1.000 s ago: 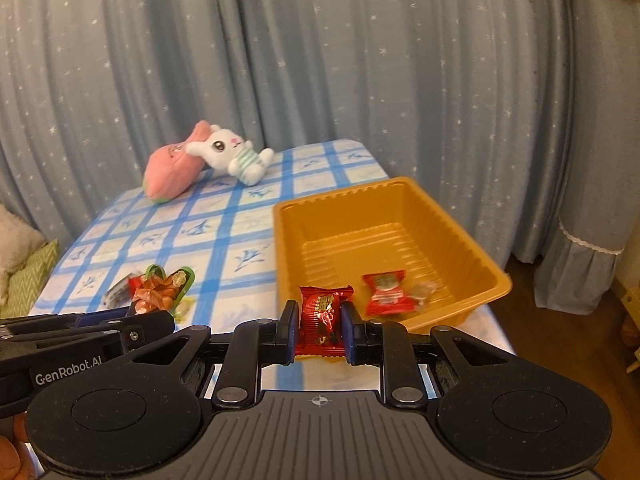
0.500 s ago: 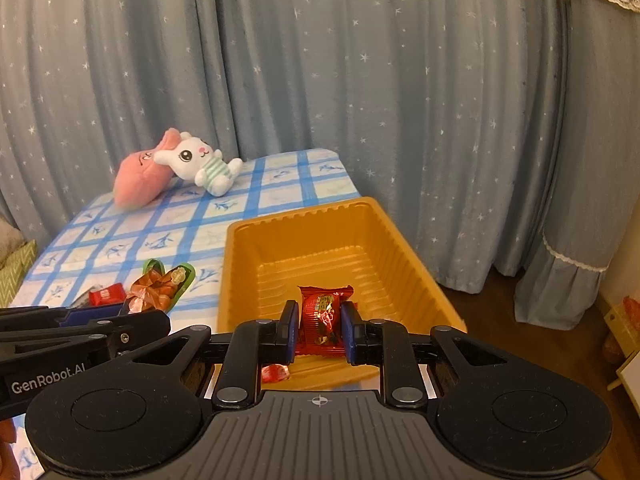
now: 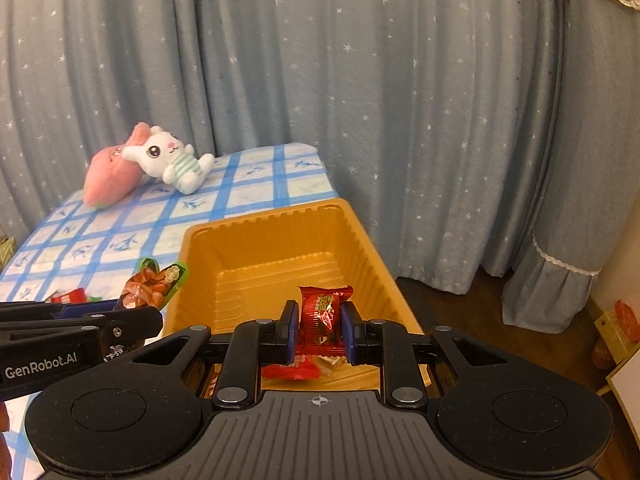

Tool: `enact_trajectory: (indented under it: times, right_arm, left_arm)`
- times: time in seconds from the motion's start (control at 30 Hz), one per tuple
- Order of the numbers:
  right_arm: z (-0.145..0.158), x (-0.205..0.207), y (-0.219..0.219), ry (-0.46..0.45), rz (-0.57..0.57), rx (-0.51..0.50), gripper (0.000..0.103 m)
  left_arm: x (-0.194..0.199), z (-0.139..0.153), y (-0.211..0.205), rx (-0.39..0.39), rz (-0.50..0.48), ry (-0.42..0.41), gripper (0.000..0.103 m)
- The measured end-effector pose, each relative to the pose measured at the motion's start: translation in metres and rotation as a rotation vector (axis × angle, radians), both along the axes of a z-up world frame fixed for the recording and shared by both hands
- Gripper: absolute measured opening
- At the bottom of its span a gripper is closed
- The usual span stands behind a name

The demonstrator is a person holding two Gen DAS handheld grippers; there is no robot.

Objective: Organize snacks
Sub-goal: 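Carry the red candy and dark snack bar over the orange tray and open both grippers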

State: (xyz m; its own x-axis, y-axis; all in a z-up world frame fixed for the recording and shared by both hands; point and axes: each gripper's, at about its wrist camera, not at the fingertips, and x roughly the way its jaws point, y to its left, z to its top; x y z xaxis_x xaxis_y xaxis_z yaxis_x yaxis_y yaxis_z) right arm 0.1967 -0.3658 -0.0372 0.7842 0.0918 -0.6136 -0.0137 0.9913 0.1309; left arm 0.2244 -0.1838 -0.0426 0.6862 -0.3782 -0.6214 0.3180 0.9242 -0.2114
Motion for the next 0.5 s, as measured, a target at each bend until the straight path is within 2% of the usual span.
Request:
enact_trajectory:
  times: [0.5]
  right_arm:
    - [-0.017, 0.028, -0.01, 0.028, -0.017, 0.007, 0.023]
  left_arm:
    - [0.033, -0.032, -0.017, -0.02, -0.012, 0.048, 0.026]
